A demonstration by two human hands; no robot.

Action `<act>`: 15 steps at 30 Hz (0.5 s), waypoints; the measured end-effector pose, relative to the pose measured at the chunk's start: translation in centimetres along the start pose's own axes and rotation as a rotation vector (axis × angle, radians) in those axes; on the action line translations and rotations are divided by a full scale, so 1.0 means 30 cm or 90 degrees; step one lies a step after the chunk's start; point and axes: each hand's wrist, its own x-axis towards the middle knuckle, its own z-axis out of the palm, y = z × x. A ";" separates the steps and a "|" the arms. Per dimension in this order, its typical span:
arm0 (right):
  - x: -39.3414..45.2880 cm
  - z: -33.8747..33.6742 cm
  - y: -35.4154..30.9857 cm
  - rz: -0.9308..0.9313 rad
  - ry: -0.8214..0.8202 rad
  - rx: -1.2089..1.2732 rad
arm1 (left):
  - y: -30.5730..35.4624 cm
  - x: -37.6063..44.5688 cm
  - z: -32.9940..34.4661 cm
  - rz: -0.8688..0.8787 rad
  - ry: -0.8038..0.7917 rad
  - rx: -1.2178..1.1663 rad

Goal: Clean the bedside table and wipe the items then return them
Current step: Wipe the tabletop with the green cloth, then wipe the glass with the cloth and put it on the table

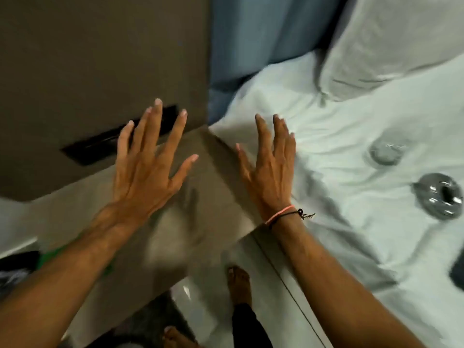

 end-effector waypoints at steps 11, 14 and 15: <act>0.129 -0.385 0.791 0.462 0.195 -0.023 | 0.857 0.389 0.193 0.249 0.008 -0.084; 0.204 -0.389 0.900 0.633 0.176 0.117 | 0.957 0.449 0.251 0.278 0.005 -0.087; 0.224 -0.378 0.925 0.643 0.165 0.108 | 0.975 0.468 0.266 0.281 0.009 -0.088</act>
